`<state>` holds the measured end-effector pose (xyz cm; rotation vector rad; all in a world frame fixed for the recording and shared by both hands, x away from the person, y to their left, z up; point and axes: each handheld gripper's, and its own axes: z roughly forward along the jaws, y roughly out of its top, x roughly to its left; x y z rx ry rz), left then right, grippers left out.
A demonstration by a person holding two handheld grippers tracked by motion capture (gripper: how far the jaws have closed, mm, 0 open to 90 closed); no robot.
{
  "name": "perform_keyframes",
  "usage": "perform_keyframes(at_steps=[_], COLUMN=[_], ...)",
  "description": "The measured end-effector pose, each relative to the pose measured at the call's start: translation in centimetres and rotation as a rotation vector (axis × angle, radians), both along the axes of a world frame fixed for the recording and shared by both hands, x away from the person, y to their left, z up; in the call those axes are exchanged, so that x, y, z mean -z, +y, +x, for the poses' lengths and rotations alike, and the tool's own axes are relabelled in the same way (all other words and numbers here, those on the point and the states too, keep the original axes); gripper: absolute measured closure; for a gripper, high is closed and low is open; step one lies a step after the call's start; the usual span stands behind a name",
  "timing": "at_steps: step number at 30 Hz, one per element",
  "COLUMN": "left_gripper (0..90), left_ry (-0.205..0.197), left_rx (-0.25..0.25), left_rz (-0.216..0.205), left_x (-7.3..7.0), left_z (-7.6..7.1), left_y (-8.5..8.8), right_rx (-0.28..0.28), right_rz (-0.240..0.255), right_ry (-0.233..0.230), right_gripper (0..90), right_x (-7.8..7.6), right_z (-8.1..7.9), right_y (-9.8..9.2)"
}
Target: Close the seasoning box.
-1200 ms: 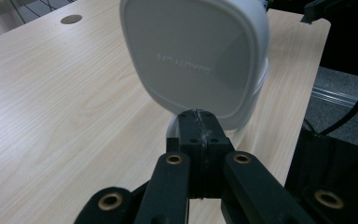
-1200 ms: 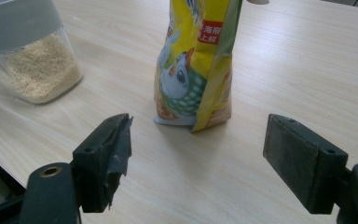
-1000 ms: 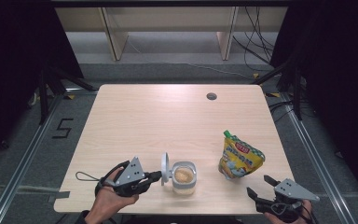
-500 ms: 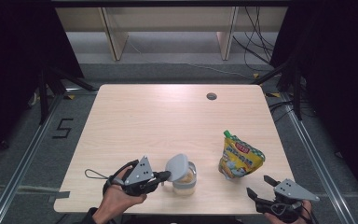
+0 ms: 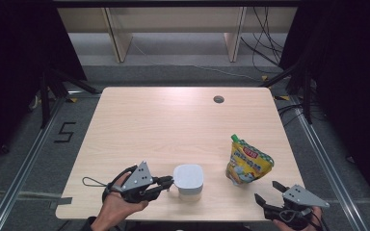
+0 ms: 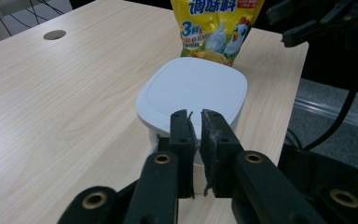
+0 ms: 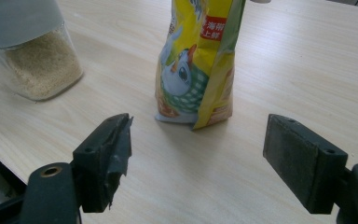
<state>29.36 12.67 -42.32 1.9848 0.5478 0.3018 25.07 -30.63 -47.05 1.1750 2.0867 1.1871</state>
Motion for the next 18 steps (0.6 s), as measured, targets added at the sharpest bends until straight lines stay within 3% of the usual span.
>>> perform_keyframes(at_steps=[1, 3, 4, 5, 9, 11, 15, 16, 18], left_gripper=[78.4, 75.2, 73.7, 71.4, 65.1, 62.3, 57.4, 55.0, 50.3], left_ry=[0.014, 0.011, -0.007, 0.016, 0.037, 0.02, 0.049, 0.029, 0.046], left_rx=[-0.003, -0.003, 0.008, -0.014, -0.025, -0.017, -0.059, -0.046, -0.057], left_rz=[-0.016, -0.02, -0.005, -0.021, -0.052, -0.033, -0.052, -0.034, -0.039], left_x=[0.0, 0.0, -0.1, 0.0, 0.5, 0.8, 1.3, 1.3, 1.7], left_z=[0.0, 0.0, 0.1, -0.1, -0.3, -0.2, -0.5, -0.4, -0.5], left_y=[0.1, 0.4, 0.6, 0.7, 1.4, 1.9, 2.7, 3.0, 3.5], right_rx=[0.026, 0.023, 0.022, 0.022, 0.02, 0.022, -0.004, -0.01, -0.011], right_rz=[0.015, 0.009, 0.008, 0.008, 0.005, 0.01, 0.001, -0.002, -0.006], right_ry=[0.02, 0.021, 0.021, 0.022, 0.021, 0.025, 0.006, 0.004, 0.004], right_gripper=[24.4, 24.4, 24.4, 24.4, 24.4, 24.4, 24.4, 24.4, 24.6], right_x=[0.0, 0.0, 0.0, 0.0, 0.1, 0.1, 0.1, 0.1, 0.1], right_z=[-0.3, -0.2, -0.2, -0.2, -0.2, -0.2, 0.0, 0.1, 0.1], right_y=[0.2, 0.2, 0.3, 0.3, 0.3, 0.3, 0.1, 0.1, 0.1])
